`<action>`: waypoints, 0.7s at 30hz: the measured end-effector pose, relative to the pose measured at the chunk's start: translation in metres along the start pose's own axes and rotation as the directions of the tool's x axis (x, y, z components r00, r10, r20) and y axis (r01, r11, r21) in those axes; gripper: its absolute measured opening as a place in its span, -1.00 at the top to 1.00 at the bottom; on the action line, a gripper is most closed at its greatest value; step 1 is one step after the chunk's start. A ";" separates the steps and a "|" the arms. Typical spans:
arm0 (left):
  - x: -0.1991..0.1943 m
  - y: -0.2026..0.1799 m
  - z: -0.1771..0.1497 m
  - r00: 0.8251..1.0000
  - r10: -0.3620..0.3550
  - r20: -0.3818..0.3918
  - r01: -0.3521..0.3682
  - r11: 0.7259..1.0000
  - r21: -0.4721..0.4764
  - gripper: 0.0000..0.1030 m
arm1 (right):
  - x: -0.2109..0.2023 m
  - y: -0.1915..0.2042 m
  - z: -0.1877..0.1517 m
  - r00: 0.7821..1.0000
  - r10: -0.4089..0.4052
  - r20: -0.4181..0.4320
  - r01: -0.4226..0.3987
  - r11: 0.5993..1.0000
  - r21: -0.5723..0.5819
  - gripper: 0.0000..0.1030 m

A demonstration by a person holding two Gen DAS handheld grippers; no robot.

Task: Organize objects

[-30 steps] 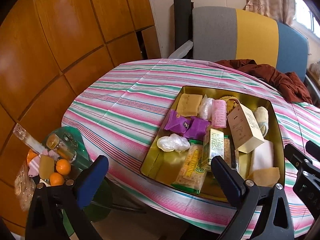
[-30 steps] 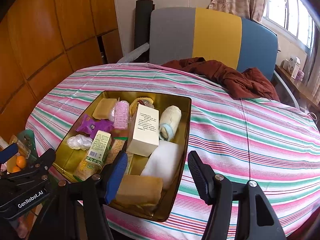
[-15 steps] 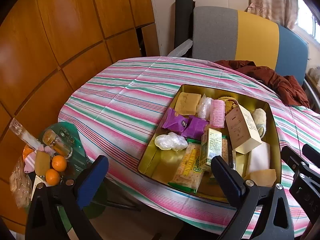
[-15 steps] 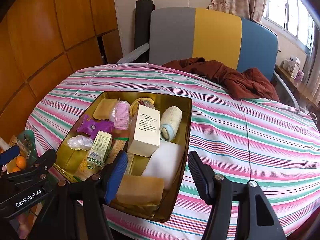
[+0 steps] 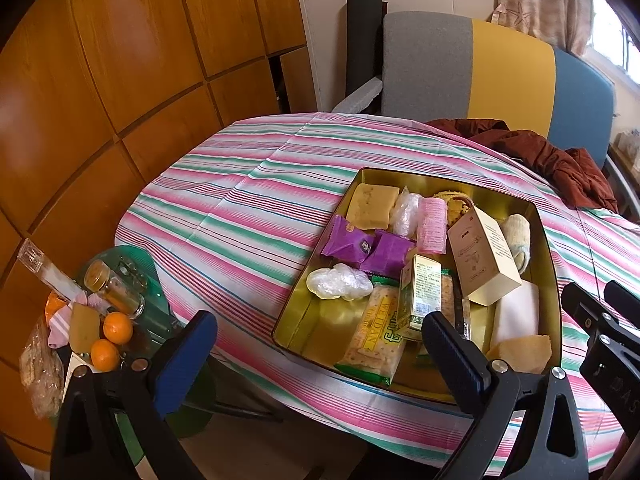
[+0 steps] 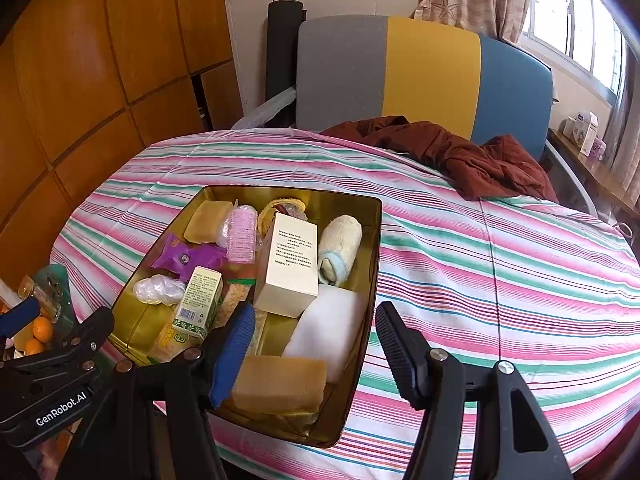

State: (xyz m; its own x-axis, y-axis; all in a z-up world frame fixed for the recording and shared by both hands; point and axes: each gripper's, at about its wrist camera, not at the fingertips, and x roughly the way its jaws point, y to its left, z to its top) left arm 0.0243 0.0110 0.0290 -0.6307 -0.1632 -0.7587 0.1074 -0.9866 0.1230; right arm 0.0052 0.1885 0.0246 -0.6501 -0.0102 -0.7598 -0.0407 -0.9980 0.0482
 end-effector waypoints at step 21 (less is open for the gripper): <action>0.007 0.000 0.003 0.999 -0.027 -0.021 0.026 0.999 -0.040 -0.99 | 0.001 -0.001 0.001 1.000 -0.001 -0.001 0.001 1.000 0.010 -0.23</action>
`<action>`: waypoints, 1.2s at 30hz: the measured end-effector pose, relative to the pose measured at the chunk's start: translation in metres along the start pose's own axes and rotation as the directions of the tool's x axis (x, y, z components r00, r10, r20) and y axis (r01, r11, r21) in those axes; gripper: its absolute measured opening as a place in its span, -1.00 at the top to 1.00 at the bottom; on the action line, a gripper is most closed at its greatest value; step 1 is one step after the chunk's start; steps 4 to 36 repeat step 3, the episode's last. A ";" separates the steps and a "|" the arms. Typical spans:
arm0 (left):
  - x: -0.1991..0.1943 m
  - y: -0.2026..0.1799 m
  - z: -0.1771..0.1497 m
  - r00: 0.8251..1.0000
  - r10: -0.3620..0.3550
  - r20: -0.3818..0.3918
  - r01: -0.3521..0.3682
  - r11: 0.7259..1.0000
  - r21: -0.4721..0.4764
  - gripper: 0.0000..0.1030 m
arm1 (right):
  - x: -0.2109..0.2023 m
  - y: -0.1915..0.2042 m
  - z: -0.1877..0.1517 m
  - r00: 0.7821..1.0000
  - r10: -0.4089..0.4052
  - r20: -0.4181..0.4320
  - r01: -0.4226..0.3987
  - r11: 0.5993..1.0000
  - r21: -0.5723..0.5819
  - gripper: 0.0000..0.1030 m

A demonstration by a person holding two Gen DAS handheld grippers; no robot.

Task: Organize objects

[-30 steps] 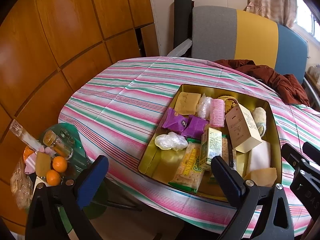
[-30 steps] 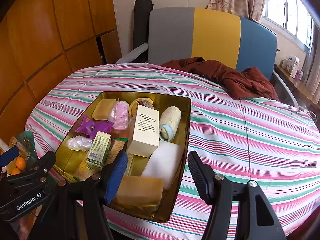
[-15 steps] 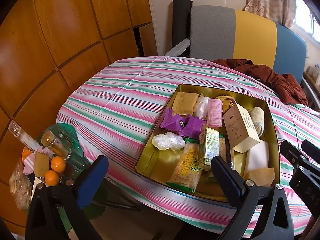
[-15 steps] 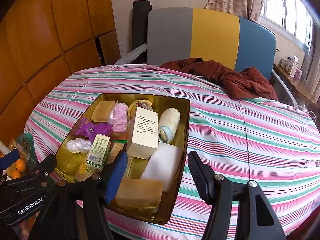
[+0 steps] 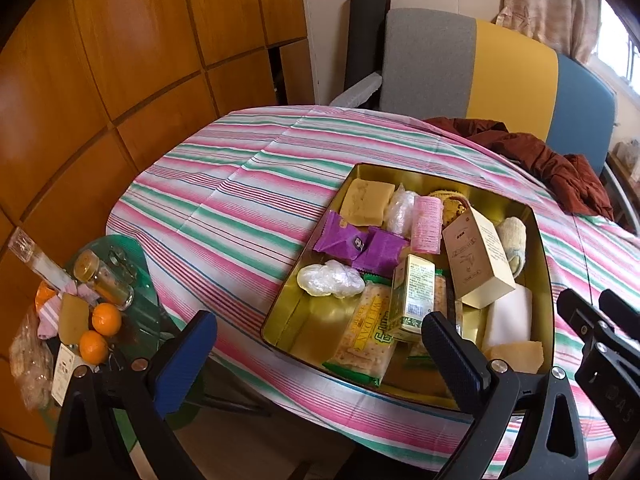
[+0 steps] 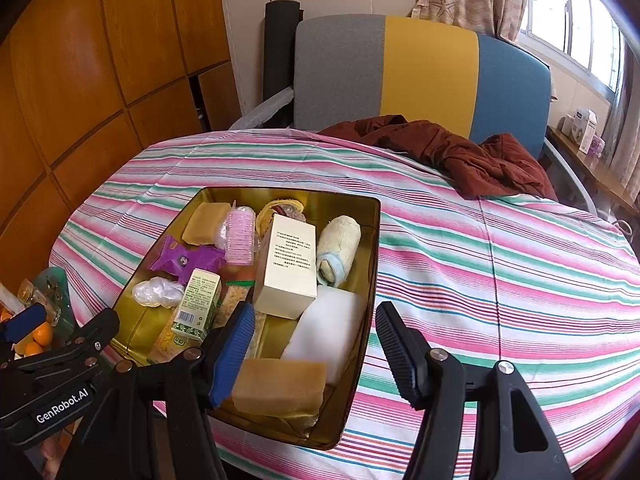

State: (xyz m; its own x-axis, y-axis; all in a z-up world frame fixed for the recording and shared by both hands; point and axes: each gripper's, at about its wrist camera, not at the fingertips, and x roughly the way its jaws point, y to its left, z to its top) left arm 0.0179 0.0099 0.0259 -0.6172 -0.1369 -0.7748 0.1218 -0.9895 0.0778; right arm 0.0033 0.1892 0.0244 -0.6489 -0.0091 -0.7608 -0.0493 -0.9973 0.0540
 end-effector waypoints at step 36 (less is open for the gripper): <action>-0.002 -0.003 -0.001 0.999 0.041 0.025 -0.042 0.999 0.015 -0.99 | 0.000 0.000 0.000 1.000 0.000 -0.001 0.000 1.000 -0.001 -0.23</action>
